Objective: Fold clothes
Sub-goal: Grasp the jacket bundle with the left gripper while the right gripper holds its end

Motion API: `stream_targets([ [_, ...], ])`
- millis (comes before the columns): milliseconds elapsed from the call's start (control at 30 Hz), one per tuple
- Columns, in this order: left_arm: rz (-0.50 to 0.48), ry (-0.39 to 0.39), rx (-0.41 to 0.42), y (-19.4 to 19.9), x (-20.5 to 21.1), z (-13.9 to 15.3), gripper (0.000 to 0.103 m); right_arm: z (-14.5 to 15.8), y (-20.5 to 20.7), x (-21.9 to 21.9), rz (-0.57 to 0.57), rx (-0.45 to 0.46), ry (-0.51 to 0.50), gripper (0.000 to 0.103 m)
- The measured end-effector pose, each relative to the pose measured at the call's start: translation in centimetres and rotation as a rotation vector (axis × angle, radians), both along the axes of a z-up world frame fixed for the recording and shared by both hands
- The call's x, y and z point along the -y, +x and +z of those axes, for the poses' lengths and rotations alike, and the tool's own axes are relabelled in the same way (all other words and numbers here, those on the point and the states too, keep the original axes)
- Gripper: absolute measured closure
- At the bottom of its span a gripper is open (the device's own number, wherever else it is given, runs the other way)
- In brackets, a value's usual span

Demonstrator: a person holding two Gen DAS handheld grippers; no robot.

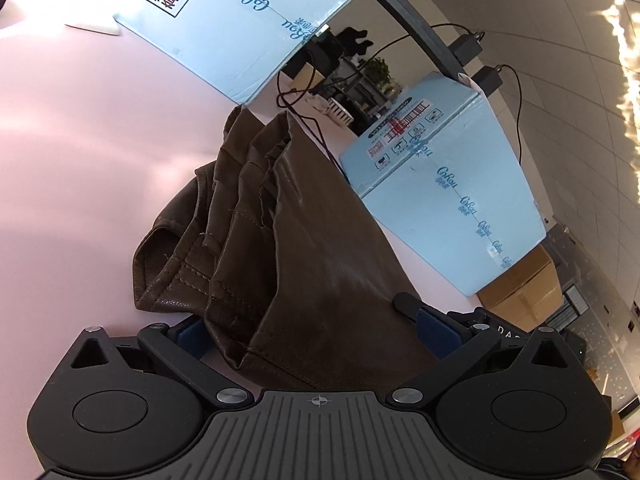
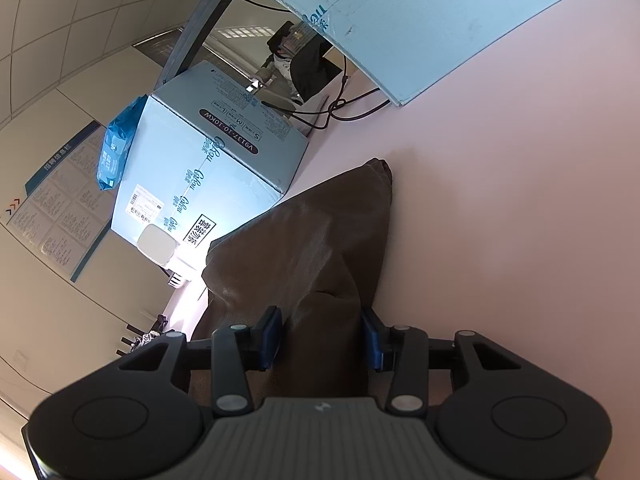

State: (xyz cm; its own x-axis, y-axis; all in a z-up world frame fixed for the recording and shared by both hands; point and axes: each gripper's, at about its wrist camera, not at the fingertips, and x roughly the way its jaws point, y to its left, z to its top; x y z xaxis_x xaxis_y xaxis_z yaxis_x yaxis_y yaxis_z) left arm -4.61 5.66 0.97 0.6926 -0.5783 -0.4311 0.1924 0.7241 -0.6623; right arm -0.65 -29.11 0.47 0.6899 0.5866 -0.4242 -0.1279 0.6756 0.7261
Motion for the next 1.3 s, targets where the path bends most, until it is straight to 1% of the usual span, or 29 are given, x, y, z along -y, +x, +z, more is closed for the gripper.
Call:
stream_targets([
  [33,-0.006,0.019,0.012,0.1,0.4,0.0,0.000,0.0,0.0,0.0,0.001,0.000,0.000,0.058],
  [133,-0.001,0.036,0.033,0.4,1.0,-0.1,0.000,0.0,0.0,0.0,0.004,-0.001,0.001,0.057],
  [267,0.032,-0.027,0.057,0.9,0.7,-0.7,0.000,0.0,0.0,-0.1,0.004,-0.001,-0.002,0.057],
  [467,0.046,-0.028,0.070,1.2,0.8,-0.8,0.000,0.0,-0.1,-0.3,0.002,0.003,-0.007,0.057],
  [533,0.049,-0.010,0.075,1.3,1.1,-0.8,0.000,0.0,-0.1,-0.3,0.003,0.003,-0.007,0.057],
  [667,0.056,0.051,0.077,1.4,1.9,-0.6,0.001,0.0,-0.1,-0.3,0.003,0.005,-0.007,0.057],
  [700,0.067,0.069,0.073,1.5,2.0,-0.5,0.006,0.0,-0.1,-0.3,0.002,0.005,-0.006,0.057],
  [733,0.078,0.087,0.068,1.6,2.1,-0.5,0.023,-0.1,-0.1,-0.3,0.002,0.005,-0.006,0.057],
  [767,0.108,0.091,0.056,1.8,1.8,-0.7,0.037,-0.1,-0.1,-0.3,0.002,0.005,-0.005,0.057],
  [800,0.138,0.093,0.043,2.0,1.6,-0.8,0.055,-0.1,-0.1,-0.3,0.002,0.005,-0.005,0.057],
  [833,0.156,0.056,0.026,2.4,1.0,-1.2,0.064,-0.1,-0.1,-0.3,0.003,0.006,-0.006,0.057],
  [933,0.166,0.009,0.009,3.0,0.2,-1.7,0.075,-0.1,-0.1,-0.3,0.004,0.008,-0.006,0.056],
  [967,0.170,0.021,0.013,2.8,0.3,-1.6,0.077,-0.1,-0.1,-0.3,0.004,0.008,-0.006,0.058],
  [1000,0.173,0.041,0.023,2.7,0.5,-1.5,0.079,-0.1,-0.2,-0.2,-0.002,0.007,-0.002,0.060],
  [1067,0.171,0.062,0.050,2.5,0.9,-1.3,0.082,-0.4,-0.3,0.1,-0.014,0.006,0.021,0.071],
  [1100,0.169,0.062,0.058,2.5,1.0,-1.2,0.083,-0.4,-0.3,0.2,-0.016,0.011,0.024,0.073],
  [1167,0.166,0.057,0.080,2.4,1.1,-1.1,0.084,-0.2,-0.5,-0.1,-0.016,0.046,0.002,0.079],
  [1300,0.176,0.048,0.123,2.0,1.0,-0.9,0.086,0.6,-1.2,-1.0,-0.010,0.151,-0.053,0.083],
])
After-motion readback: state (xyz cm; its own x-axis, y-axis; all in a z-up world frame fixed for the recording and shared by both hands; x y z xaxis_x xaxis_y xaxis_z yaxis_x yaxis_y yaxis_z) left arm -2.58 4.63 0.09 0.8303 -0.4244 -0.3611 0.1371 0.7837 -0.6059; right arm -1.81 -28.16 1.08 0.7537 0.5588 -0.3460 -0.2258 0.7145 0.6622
